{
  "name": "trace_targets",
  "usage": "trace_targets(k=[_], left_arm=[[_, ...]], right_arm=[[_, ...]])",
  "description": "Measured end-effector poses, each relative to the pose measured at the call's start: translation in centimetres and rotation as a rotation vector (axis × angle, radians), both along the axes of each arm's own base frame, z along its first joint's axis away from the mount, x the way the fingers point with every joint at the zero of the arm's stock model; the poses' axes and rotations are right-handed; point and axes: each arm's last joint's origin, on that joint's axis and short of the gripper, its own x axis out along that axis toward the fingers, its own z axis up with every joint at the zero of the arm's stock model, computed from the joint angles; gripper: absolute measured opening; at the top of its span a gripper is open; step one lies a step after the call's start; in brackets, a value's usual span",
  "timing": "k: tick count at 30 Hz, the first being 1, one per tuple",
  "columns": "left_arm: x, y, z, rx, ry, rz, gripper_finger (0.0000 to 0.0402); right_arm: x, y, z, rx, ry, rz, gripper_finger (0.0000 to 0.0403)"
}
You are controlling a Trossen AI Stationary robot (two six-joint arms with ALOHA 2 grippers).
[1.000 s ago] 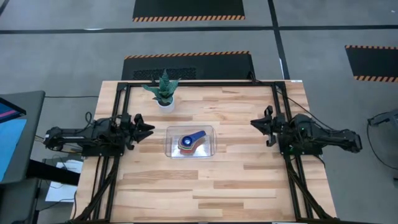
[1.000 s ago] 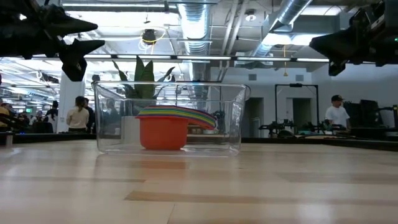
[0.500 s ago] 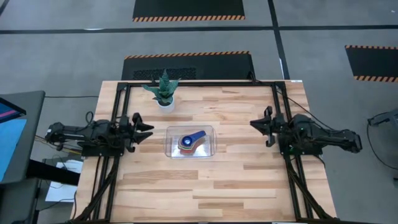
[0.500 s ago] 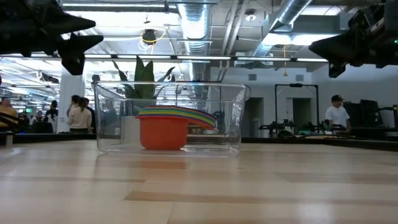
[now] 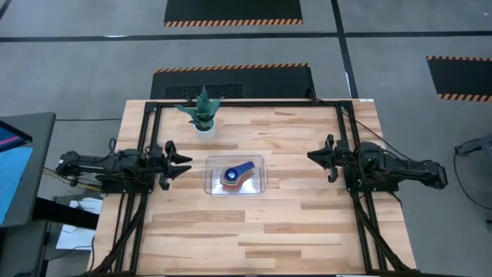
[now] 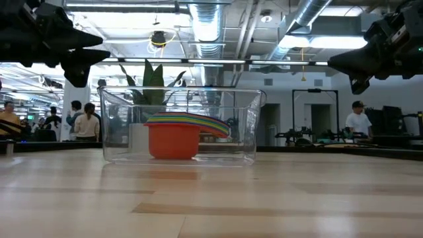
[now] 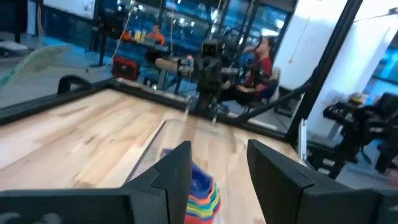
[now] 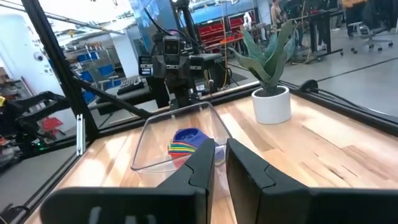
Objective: Nest measuring cups in basket
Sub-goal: Return to Home Position
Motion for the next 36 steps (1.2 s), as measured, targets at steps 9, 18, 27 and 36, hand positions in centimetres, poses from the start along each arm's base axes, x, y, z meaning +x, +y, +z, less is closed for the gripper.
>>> trace_targets(k=[9,18,27,36], left_arm=[[0.02,0.0,-0.06,-0.018,0.005,-0.001,0.0143],[0.03,0.0,-0.08,-0.022,0.006,-0.001,0.0143],[0.03,0.0,-0.08,-0.028,0.006,-0.001,0.0143],[0.03,0.0,-0.08,-0.029,0.005,-0.001,0.0143]], right_arm=[[0.01,-0.01,-0.12,0.003,0.011,-0.002,0.0066],[0.01,-0.01,-0.14,0.003,0.012,-0.002,0.0066],[0.01,-0.01,-0.17,0.004,0.013,-0.002,0.0066],[0.01,-0.01,-0.17,0.004,0.013,-0.002,0.0066]])
